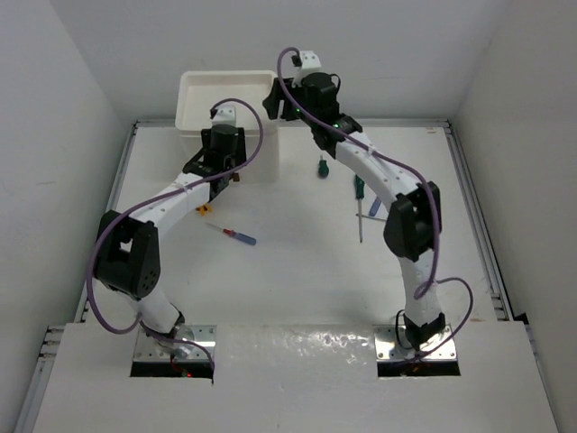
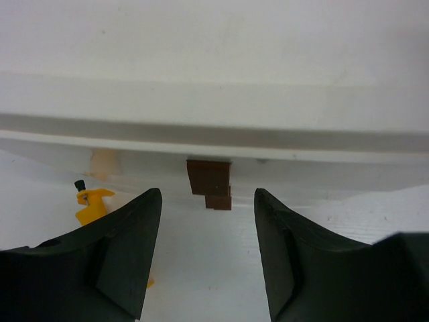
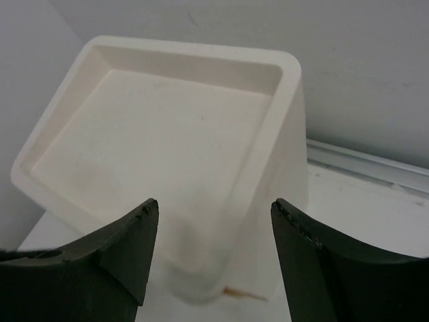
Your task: Sort the tools into containers
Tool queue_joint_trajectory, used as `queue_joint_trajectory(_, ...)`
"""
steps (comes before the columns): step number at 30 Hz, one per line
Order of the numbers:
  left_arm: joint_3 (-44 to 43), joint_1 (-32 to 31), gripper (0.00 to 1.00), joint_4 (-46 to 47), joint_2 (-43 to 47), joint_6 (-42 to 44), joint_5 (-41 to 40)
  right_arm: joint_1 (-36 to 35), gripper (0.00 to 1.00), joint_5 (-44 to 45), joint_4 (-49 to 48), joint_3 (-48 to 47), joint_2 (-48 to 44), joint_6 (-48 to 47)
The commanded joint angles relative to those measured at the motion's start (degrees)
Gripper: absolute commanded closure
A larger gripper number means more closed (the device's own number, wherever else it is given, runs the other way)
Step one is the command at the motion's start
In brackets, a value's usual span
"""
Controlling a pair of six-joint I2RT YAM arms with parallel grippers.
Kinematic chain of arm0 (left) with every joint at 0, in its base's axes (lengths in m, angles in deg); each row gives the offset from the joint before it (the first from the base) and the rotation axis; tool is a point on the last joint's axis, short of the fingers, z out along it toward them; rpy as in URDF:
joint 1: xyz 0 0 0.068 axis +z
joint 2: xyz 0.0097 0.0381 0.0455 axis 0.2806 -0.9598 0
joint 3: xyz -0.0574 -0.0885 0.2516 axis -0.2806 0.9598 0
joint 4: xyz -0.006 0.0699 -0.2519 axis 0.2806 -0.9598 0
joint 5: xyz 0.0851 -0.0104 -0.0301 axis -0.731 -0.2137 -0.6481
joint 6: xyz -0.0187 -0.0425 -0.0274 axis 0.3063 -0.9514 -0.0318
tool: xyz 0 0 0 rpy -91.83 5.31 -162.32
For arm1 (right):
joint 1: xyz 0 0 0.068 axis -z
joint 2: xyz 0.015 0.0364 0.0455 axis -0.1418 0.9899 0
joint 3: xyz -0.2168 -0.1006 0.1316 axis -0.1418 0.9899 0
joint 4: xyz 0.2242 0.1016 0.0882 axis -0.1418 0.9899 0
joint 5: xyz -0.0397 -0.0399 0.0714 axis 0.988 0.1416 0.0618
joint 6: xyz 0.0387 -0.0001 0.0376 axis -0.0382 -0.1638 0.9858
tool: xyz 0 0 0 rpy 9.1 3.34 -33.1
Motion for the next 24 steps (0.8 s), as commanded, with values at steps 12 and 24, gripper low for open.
queue_joint_trajectory(12,-4.4,0.3,0.55,7.5,-4.5,-2.1,-3.8,-3.1,0.47,11.2,-6.1,-7.1,11.6,-1.2)
queue_joint_trajectory(24,-2.4,0.3,0.85,9.8,-2.8,-1.7,-3.1,-4.6,0.93,11.3,-9.5,-0.4,11.5,0.8)
